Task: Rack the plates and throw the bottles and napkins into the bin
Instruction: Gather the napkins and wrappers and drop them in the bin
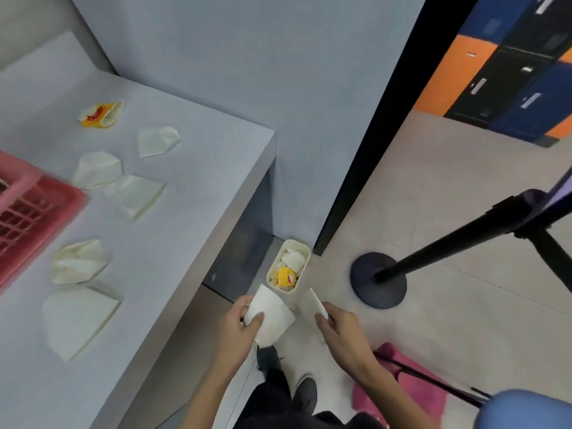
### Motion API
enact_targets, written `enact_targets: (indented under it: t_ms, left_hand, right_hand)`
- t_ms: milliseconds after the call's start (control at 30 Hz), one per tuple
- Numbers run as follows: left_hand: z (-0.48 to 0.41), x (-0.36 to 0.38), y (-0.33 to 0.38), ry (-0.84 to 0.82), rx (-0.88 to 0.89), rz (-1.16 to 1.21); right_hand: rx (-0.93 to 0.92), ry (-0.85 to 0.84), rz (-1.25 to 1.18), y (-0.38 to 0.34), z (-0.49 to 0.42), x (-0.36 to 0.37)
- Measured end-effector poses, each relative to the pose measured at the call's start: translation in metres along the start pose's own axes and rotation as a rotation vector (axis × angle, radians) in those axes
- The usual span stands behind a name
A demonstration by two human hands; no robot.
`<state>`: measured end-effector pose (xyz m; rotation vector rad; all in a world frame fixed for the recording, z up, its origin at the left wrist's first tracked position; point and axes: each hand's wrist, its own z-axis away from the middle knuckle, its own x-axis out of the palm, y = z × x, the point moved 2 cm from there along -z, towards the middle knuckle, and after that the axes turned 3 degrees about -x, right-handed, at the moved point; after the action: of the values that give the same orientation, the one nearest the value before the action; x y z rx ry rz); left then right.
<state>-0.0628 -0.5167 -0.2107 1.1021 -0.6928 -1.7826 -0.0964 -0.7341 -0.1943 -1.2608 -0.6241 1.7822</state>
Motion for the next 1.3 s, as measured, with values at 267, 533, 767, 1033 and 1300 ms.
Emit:
enact_targets:
  t_ms: [267, 533, 767, 1033, 1300]
  left_hand:
    - [-0.084, 0.012, -0.004, -0.198, -0.044, -0.083]
    - [-0.166, 0.045, -0.057, -0.205, -0.216, -0.172]
    - [-0.244, 0.111, -0.122, -0.223, -0.278, -0.214]
    - [-0.345, 0.19, -0.227, -0.206, -0.287, -0.311]
    - [-0.438, 0.254, -0.307, -0.265, -0.229, -0.378]
  right_hand:
    - [0.1, 0.037, 0.029, 0.014, -0.049, 0.012]
    - [0.134, -0.027, 0.011, 0.064, -0.083, 0.042]
    - [0.163, -0.038, 0.048, 0.144, -0.13, 0.06]
    - [0.132, -0.125, 0.078, 0.242, -0.225, 0.097]
    - [0.051, -0.171, 0.017, 0.308, -0.32, 0.144]
